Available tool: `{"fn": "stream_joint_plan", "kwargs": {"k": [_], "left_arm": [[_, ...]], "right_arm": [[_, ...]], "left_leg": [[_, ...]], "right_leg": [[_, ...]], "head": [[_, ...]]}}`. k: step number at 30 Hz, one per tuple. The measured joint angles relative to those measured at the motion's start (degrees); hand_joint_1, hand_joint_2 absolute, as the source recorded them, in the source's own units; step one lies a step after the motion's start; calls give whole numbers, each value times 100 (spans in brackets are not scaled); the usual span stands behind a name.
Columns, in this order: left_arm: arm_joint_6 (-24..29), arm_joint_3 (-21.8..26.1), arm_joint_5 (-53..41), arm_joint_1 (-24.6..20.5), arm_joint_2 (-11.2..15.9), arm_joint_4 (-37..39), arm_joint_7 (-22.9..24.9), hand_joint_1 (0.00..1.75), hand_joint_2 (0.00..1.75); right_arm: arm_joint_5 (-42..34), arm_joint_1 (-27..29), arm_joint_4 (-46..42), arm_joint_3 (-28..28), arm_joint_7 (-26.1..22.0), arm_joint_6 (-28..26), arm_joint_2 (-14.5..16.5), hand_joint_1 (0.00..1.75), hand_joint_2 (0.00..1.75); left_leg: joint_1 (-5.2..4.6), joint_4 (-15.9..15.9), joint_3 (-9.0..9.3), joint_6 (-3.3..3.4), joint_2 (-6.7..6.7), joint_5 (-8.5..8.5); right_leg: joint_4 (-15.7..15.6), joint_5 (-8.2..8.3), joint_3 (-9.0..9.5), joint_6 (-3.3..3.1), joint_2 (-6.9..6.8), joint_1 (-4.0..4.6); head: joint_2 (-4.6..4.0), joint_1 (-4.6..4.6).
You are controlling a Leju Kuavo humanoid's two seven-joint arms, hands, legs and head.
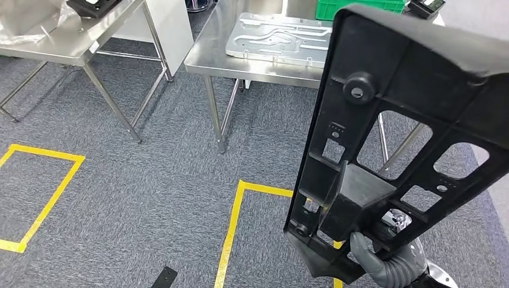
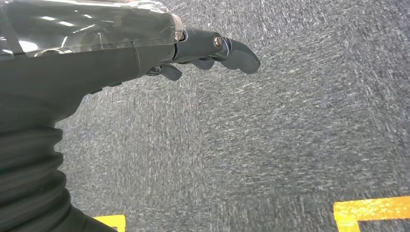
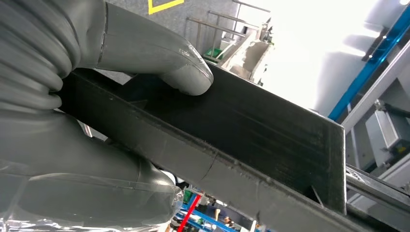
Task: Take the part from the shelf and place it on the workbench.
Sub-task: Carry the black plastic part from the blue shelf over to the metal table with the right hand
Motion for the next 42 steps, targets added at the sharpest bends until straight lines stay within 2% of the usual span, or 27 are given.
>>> {"fn": "stream_joint_plan", "kwargs": {"k": [2, 4, 5, 6, 7, 8, 10, 12, 14, 16, 17, 19, 20, 21, 22, 24, 26, 29, 31, 32, 34, 35, 36, 37, 38, 40, 42], "left_arm": [[1, 0, 0, -3, 0, 0, -1, 0, 175], [1, 1, 1, 9, 1, 0, -2, 0, 175], [1, 2, 1, 18, 1, 0, -4, 0, 175], [1, 2, 1, 25, 1, 0, -5, 0, 175], [1, 2, -1, 29, 1, 0, -7, 0, 175], [2, 2, -3, 31, 1, 0, -9, 0, 175], [4, 3, -6, 30, 8, 0, -10, 0, 175], [8, 3, -9, 28, 14, 0, -11, 0, 175], [9, 4, -13, 31, 12, 0, -13, 0, 175], [10, 10, -15, 28, 15, 0, -14, 0, 175], [10, 13, -16, 21, 16, 0, -14, 0, 175], [10, 15, -17, 15, 16, 0, -15, 0, 175], [10, 16, -17, 21, 15, 0, -15, 0, 175], [10, 17, -17, 29, 14, 0, -15, 0, 175], [10, 18, -17, 35, 14, 0, -15, 0, 175], [9, 21, -19, 41, 10, 0, -15, 0, 175], [8, 22, -21, 32, 8, 0, -14, 0, 175], [4, 22, -24, 28, 8, 0, -8, 0, 175], [2, 21, -31, 19, 8, 0, -2, 0, 175], [1, 21, -35, 9, 8, 0, 0, 0, 175], [1, 20, -39, 6, 8, 0, 1, 0, 175], [1, 20, -39, 12, 8, 0, 3, 0, 175], [1, 21, -40, 21, 8, 0, 4, 0, 175], [1, 21, -40, 28, 8, 0, 6, 0, 175], [1, 22, -41, 32, 8, 0, 7, 0, 175], [1, 21, -42, 35, 11, 0, 4, 0, 175], [3, 20, -42, 34, 19, 0, -2, 0, 175]], "right_arm": [[0, -3, -5, 0, -1, 2, 5, 175, 175], [1, -2, -2, 0, -1, 14, 5, 175, 175], [2, 0, 1, 0, 0, 21, 5, 175, 175], [2, 0, 4, 1, 0, 28, 5, 175, 175], [2, 0, 8, 0, 0, 32, 5, 175, 175], [2, -1, 11, 0, 0, 33, 6, 175, 175], [2, -5, 17, -1, -3, 35, 7, 175, 175], [8, -7, 21, 0, -4, 36, 8, 175, 175], [16, -7, 22, 0, -4, 36, 9, 175, 175], [21, -16, 24, 0, -10, 36, 8, 175, 175], [21, -22, 25, 0, -13, 36, 8, 175, 175], [22, -23, 30, 0, -20, 37, 10, 175, 175], [22, -18, 34, 0, -20, 37, 11, 175, 175], [23, -14, 39, 0, -20, 38, 12, 175, 175], [24, -14, 43, 0, -21, 40, 12, 175, 175], [25, -15, 48, 0, -28, 48, 12, 175, 175], [28, -19, 54, 0, -39, 55, 15, 175, 175], [39, -15, 57, 1, -39, 60, 22, 175, 175], [45, -25, 36, 1, -35, 61, 37, 175, 175], [45, -34, 24, 1, -34, 61, 45, 175, 175], [47, -46, 13, 1, -25, 62, 58, 175, 175], [48, -45, 13, 1, -20, 62, 61, 175, 175], [49, -43, 14, 1, -16, 63, 63, 175, 175], [50, -42, 14, 1, -15, 66, 64, 175, 175], [50, -42, 13, 1, -15, 67, 65, 175, 175], [50, -41, 13, 1, -15, 70, 67, 175, 175], [55, -31, 8, 1, -8, 66, 68, 175, 175]], "left_leg": [[9, 524, -242, -50, -6, -261], [15, 1339, -693, -75, -8, -566], [16, 1596, -866, -77, -8, -597], [16, 1639, -939, -70, -8, -509], [15, 1433, -887, -53, -8, -301], [9, 1037, -738, -22, -10, -26], [-20, 291, -423, 55, -20, 311], [-48, 15, -314, 113, -29, 335], [-37, -52, -266, 165, -33, 329], [-10, -103, -176, 225, -38, 314], [-1, -119, -140, 247, -39, 302], [0, -117, -107, 264, -40, 261], [1, -115, -87, 260, -40, 236], [4, -113, -57, 248, -40, 207], [10, -112, -10, 232, -41, 171], [23, -114, 108, 184, -43, 81], [27, -111, 174, 120, -43, 10], [27, -60, 201, 6, -30, -32], [39, 212, 106, -39, -30, -74], [45, 501, -44, -52, -32, -156], [48, 1253, -491, -73, -33, -444], [48, 1544, -703, -80, -33, -567], [47, 1670, -843, -80, -33, -592], [46, 1603, -891, -72, -33, -491], [40, 1336, -842, -53, -33, -265], [5, 596, -627, 18, -32, 244], [-48, 158, -515, 95, -36, 398]], "right_leg": [[-33, -23, 62, -72, -6, -17], [-31, -65, 101, -116, -5, -1], [-30, -88, 125, -125, 3, 8], [-28, -114, 158, -125, 14, 16], [-27, -144, 204, -121, 25, 23], [-27, -179, 258, -113, 34, 29], [-21, -245, 330, -79, 46, 46], [-12, -263, 338, -19, 52, 47], [23, -254, 348, 48, 50, 40], [241, -352, 284, 118, 36, 29], [493, -485, 155, 149, 28, 13], [1209, -805, -283, 200, 20, -22], [1492, -886, -491, 215, 15, -39], [1593, -846, -616, 230, 10, -55], [1461, -672, -618, 240, 4, -69], [745, -149, -366, 249, -16, -88], [187, 63, -180, 204, -45, -57], [85, 52, -147, 60, -41, -15], [54, 22, -58, -21, -31, -26], [39, 0, -7, -56, -32, -31], [35, -66, 66, -106, -30, -22], [36, -102, 103, -116, -22, -13], [37, -140, 149, -121, -10, -2], [38, -180, 202, -121, 2, 8], [39, -224, 268, -118, 12, 18], [38, -312, 384, -97, 19, 32], [35, -372, 420, -40, 28, 29]], "head": [[0, -1], [0, -2], [0, -2], [0, -2], [0, -2], [0, -2], [0, -1], [0, -1], [0, 0], [0, 1], [0, 2], [0, 1], [0, 1], [0, 1], [0, 1], [0, 1], [0, 3], [0, 4], [0, 4], [0, 3], [0, 3], [0, 3], [0, 3], [0, 3], [0, 3], [0, 4], [0, 5]]}}
